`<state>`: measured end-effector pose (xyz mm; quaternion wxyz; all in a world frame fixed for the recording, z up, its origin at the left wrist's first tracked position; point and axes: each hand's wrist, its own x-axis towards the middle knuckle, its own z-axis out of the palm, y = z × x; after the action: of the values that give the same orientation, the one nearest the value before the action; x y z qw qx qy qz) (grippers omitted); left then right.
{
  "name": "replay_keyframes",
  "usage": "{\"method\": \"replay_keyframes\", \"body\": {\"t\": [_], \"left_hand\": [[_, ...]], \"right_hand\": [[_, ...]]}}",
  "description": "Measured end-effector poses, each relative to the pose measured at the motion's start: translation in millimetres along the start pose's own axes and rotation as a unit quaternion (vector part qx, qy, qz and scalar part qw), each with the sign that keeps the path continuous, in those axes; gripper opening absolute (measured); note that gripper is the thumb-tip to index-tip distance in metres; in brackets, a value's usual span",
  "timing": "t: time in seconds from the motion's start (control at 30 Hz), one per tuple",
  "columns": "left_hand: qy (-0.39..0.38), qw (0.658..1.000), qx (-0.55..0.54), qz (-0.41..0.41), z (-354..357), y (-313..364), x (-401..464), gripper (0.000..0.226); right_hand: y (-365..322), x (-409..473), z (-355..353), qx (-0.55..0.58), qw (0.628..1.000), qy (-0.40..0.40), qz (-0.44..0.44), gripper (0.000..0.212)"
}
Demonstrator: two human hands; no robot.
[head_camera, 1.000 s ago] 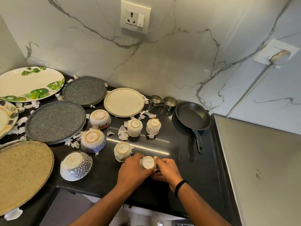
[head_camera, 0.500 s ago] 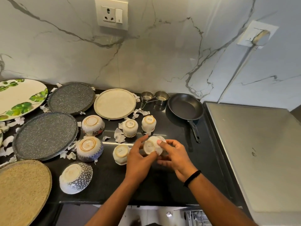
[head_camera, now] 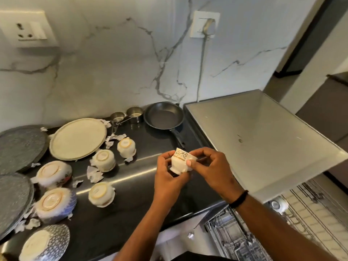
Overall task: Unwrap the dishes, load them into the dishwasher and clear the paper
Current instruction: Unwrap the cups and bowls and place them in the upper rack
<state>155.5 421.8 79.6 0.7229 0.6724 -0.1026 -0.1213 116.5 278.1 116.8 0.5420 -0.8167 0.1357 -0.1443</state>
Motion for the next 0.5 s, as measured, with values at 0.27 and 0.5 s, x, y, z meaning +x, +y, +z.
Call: {"method": "replay_keyframes", "body": {"t": [0.27,0.5], "left_hand": [[-0.077,0.995,0.009,-0.057,100,-1,-31,0.066],[-0.158,0.982,0.034,-0.097,177,-6,-70,0.058]], "right_hand": [[39,-59,-107,0.058,0.987,0.12,0.085,0.026],[81,-115,-171,0.28,0.93,0.155,0.179,0.03]]}}
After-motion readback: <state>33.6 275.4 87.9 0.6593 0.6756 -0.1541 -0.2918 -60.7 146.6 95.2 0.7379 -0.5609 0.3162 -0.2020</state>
